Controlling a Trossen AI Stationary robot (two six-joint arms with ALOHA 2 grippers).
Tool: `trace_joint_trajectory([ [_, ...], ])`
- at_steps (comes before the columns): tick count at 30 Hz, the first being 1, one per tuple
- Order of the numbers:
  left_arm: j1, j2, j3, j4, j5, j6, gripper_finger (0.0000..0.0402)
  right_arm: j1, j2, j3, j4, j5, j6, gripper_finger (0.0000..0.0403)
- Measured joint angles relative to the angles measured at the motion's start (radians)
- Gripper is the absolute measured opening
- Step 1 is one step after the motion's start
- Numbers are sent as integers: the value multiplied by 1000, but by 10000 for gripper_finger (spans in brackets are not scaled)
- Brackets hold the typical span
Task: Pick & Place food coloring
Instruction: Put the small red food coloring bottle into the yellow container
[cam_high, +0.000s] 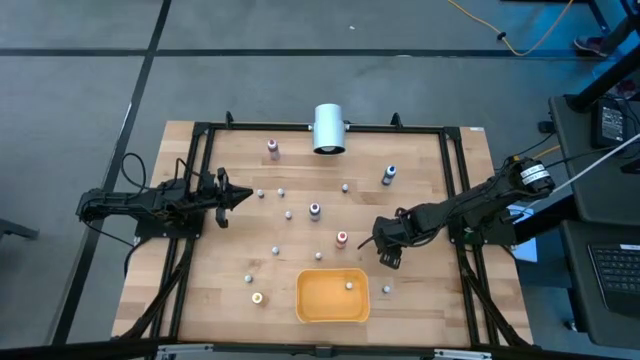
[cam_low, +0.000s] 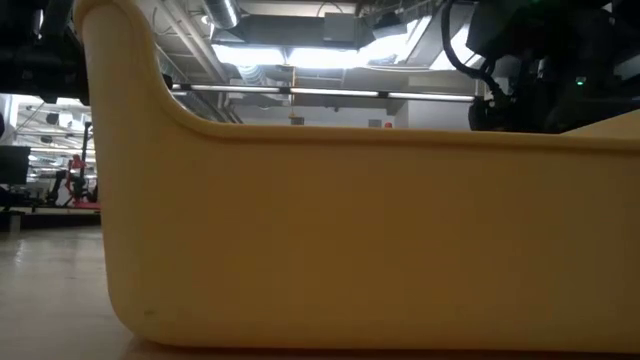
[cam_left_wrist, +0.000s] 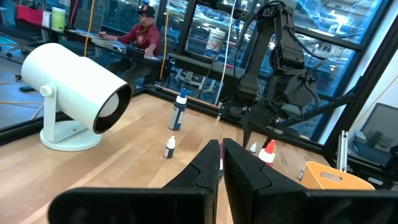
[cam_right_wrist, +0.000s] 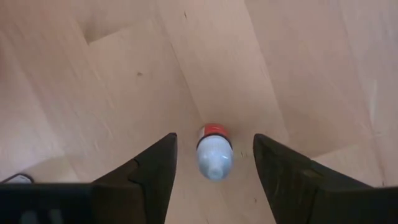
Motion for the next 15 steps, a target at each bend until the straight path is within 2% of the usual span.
trace_joint_trajectory([
  [15,0,0,0,0,0,0,17,0,-1,1,0,0,1,85],
])
